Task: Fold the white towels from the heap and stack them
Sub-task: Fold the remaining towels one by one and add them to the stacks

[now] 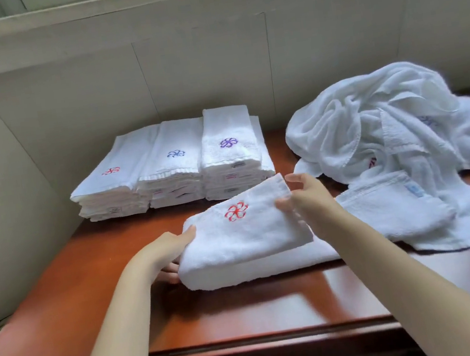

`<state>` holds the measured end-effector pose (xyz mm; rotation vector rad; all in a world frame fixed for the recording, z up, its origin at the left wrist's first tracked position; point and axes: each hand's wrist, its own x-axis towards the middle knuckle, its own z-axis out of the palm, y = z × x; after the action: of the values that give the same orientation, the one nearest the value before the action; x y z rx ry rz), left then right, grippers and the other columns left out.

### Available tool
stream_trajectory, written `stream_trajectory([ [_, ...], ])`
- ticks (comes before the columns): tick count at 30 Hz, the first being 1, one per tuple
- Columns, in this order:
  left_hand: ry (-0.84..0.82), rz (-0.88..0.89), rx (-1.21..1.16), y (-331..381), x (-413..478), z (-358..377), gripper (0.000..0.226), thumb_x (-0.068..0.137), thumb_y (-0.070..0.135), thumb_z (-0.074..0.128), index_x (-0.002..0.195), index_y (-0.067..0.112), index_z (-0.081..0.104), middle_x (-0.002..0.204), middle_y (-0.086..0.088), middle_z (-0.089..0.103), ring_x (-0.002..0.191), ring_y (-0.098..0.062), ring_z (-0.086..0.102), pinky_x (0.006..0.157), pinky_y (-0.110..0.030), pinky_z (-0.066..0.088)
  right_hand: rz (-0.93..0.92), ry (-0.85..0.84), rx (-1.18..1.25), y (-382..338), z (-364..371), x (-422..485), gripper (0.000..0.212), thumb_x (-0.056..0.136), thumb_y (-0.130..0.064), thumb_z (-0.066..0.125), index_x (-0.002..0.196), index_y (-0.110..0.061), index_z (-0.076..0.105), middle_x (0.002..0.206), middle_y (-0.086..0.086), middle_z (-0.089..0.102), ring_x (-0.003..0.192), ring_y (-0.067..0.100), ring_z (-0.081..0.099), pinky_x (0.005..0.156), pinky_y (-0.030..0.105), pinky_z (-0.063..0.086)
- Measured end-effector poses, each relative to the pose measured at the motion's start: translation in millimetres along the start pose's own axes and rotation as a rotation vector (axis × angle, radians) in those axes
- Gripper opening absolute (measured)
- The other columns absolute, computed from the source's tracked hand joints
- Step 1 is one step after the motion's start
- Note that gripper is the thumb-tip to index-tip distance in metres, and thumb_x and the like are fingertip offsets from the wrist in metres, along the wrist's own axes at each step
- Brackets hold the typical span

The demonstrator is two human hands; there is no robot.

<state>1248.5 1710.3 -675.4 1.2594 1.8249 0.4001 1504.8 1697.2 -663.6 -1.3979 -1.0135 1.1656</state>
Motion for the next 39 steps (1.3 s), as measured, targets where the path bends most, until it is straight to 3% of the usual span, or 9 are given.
stream_trajectory([
  [4,-0.117,0.041,-0.052,17.3,-7.4,21.2,0.061,0.082,0.070,0.050,0.113,0.017,0.055,0.096,-0.004,0.066,0.072,-0.020,0.063,0.065,-0.029,0.056,-0.094,0.120,-0.048,-12.8,-51.9,13.4,0.042,0.078,0.001,0.070,0.116,-0.013,0.057,0.101,0.009,0.065,0.081,0.020,0.065,0.065,0.030,0.052],
  [9,-0.081,0.075,-0.065,34.7,-5.4,57.7,0.090,0.077,0.042,0.075,0.145,0.017,0.023,0.109,0.000,0.058,0.081,-0.015,0.065,0.058,-0.026,0.052,-0.139,0.348,-0.386,0.9,-113.6,27.4,0.035,0.072,0.001,0.070,0.105,-0.008,0.062,0.094,0.008,0.064,0.094,0.027,0.063,0.087,0.041,0.052],
  [16,-0.062,0.275,-0.122,43.5,3.6,83.8,0.079,0.062,0.018,0.080,0.130,0.011,0.041,0.103,0.001,0.058,0.087,-0.012,0.060,0.063,-0.024,0.045,-0.204,0.313,-0.536,35.1,-149.8,29.1,0.042,0.078,0.002,0.066,0.117,-0.010,0.058,0.086,0.006,0.059,0.088,0.021,0.056,0.074,0.028,0.044],
  [19,-0.105,0.357,-0.270,48.8,2.4,76.7,0.065,0.047,0.019,0.080,0.108,0.014,0.059,0.104,-0.006,0.069,0.081,-0.015,0.070,0.061,-0.023,0.051,-0.300,0.371,-0.463,26.7,-157.8,29.7,0.038,0.079,0.002,0.068,0.114,-0.011,0.060,0.078,-0.001,0.057,0.075,0.014,0.054,0.060,0.010,0.039],
  [22,-0.083,0.345,-0.389,53.0,4.1,78.5,0.064,0.051,0.016,0.090,0.107,0.012,0.059,0.101,-0.006,0.070,0.082,-0.017,0.070,0.063,-0.028,0.050,-0.307,0.460,-0.358,11.9,-175.1,31.5,0.043,0.076,0.007,0.065,0.113,-0.014,0.059,0.076,0.001,0.058,0.070,0.012,0.055,0.061,0.013,0.041],
  [26,0.044,0.294,-0.066,53.3,6.3,99.7,0.059,0.070,0.026,0.083,0.115,0.021,0.046,0.097,-0.002,0.059,0.087,-0.015,0.059,0.062,-0.027,0.044,-0.174,0.514,-0.566,21.7,-198.4,32.4,0.034,0.080,0.004,0.055,0.110,-0.011,0.059,0.085,0.005,0.059,0.083,0.023,0.056,0.070,0.027,0.039],
  [30,0.101,0.232,0.084,56.0,8.2,104.3,0.061,0.069,0.033,0.081,0.117,0.017,0.046,0.111,-0.006,0.058,0.099,-0.023,0.058,0.083,-0.036,0.049,-0.046,0.385,-0.597,39.5,-204.7,33.4,0.027,0.082,0.003,0.052,0.106,-0.006,0.060,0.077,0.001,0.056,0.079,0.025,0.055,0.067,0.026,0.040],
  [35,0.143,0.207,0.080,56.4,6.6,106.5,0.063,0.073,0.022,0.072,0.128,0.014,0.042,0.087,0.006,0.052,0.076,-0.009,0.052,0.059,-0.025,0.041,-0.104,0.392,-0.639,38.4,-206.8,31.7,0.030,0.078,-0.003,0.063,0.103,-0.018,0.056,0.073,-0.005,0.054,0.074,0.016,0.053,0.060,0.025,0.037],
  [39,0.133,0.238,-0.077,58.6,5.4,96.2,0.077,0.072,0.005,0.065,0.141,0.019,0.035,0.093,0.001,0.059,0.083,-0.014,0.058,0.063,-0.027,0.045,-0.122,0.379,-0.677,40.1,-199.1,28.6,0.030,0.078,-0.008,0.068,0.103,-0.016,0.056,0.068,-0.005,0.053,0.071,0.017,0.051,0.064,0.028,0.033],
])
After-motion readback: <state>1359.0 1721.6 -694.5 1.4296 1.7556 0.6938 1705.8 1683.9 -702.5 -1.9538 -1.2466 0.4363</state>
